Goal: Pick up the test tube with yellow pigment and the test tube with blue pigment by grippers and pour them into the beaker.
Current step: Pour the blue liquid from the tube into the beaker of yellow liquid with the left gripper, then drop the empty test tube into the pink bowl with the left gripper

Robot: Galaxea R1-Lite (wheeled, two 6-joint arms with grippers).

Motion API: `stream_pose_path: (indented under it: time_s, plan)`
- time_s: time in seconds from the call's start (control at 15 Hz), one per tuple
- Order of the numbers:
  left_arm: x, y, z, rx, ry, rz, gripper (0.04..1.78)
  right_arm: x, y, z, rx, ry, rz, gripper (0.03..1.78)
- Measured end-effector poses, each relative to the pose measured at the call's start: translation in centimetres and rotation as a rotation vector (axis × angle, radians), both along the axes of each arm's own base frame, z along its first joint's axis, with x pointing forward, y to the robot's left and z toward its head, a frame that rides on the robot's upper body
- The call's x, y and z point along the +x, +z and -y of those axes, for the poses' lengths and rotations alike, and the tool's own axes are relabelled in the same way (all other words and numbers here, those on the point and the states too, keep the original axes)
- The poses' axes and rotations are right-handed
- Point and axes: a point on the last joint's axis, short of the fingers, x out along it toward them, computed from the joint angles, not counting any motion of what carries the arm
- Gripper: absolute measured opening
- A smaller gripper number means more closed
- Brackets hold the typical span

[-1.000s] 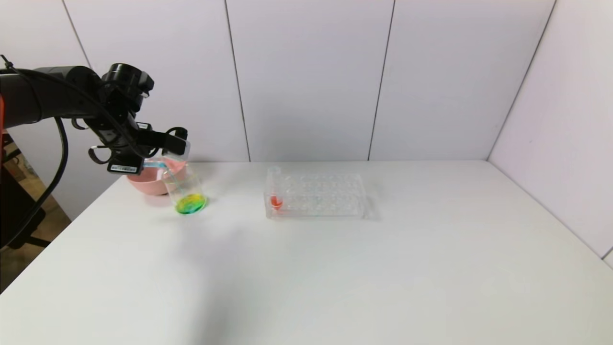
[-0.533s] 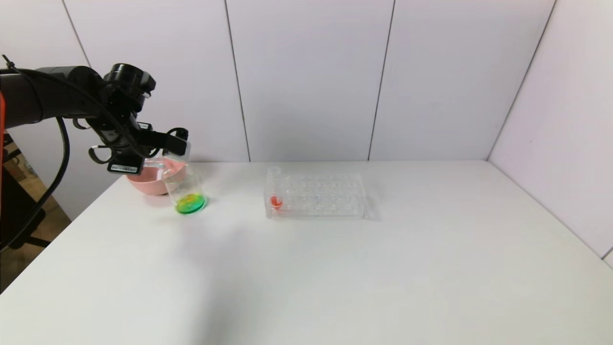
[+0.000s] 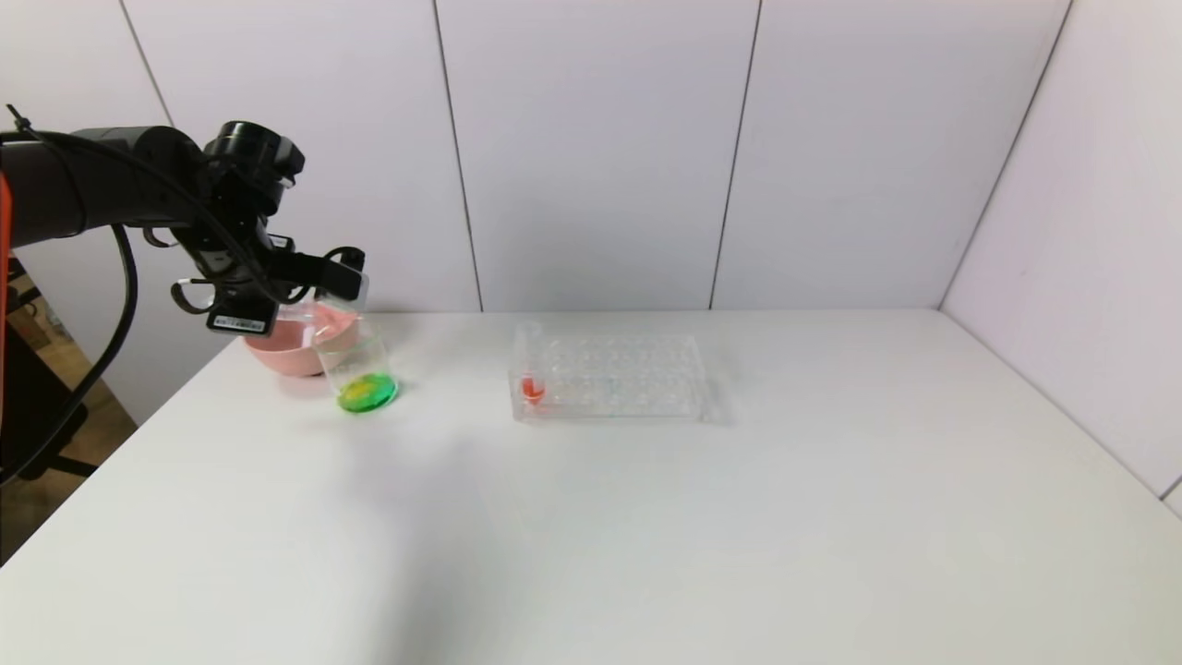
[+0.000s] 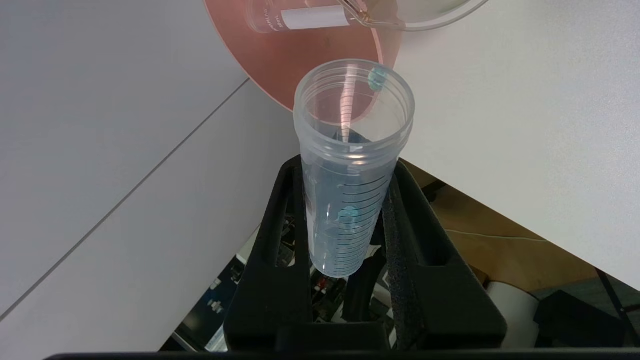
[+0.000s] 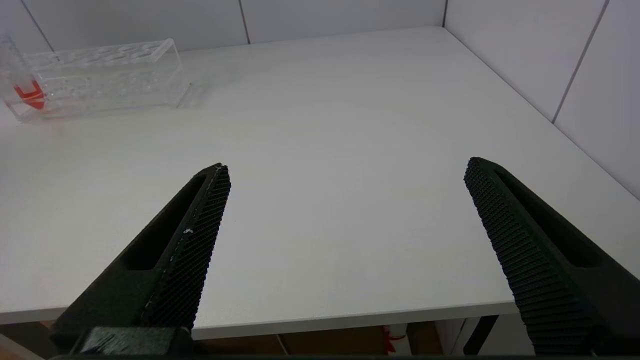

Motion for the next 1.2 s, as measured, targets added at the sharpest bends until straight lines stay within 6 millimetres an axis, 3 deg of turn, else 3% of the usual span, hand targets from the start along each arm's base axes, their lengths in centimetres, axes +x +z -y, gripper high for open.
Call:
stream_pose_path:
  time_s: [0.47,0.67,0.8,1.07,1.2]
  plan:
    - [-0.1,0.2,-0.1,-0.005,0.000,0.007,0.44,0.0,0.0,0.0,0.000,0.000,0.000,1.71]
    - [-0.5,1.2,-1.5,-0.109,-0.027,0.061,0.44,0.0,0.0,0.0,0.000,0.000,0.000,1.71]
    - [-0.5,1.4,-3.3,-0.305,-0.025,0.135,0.44,0.0,0.0,0.0,0.000,0.000,0.000,1.71]
    - [-0.2,2.2,-9.1,-0.871,0.066,0.395,0.44,0.0,0.0,0.0,0.000,0.000,0.000,1.71]
    - [0.2,2.1,-10.3,-1.136,0.100,0.480,0.44,0.0,0.0,0.0,0.000,0.000,0.000,1.71]
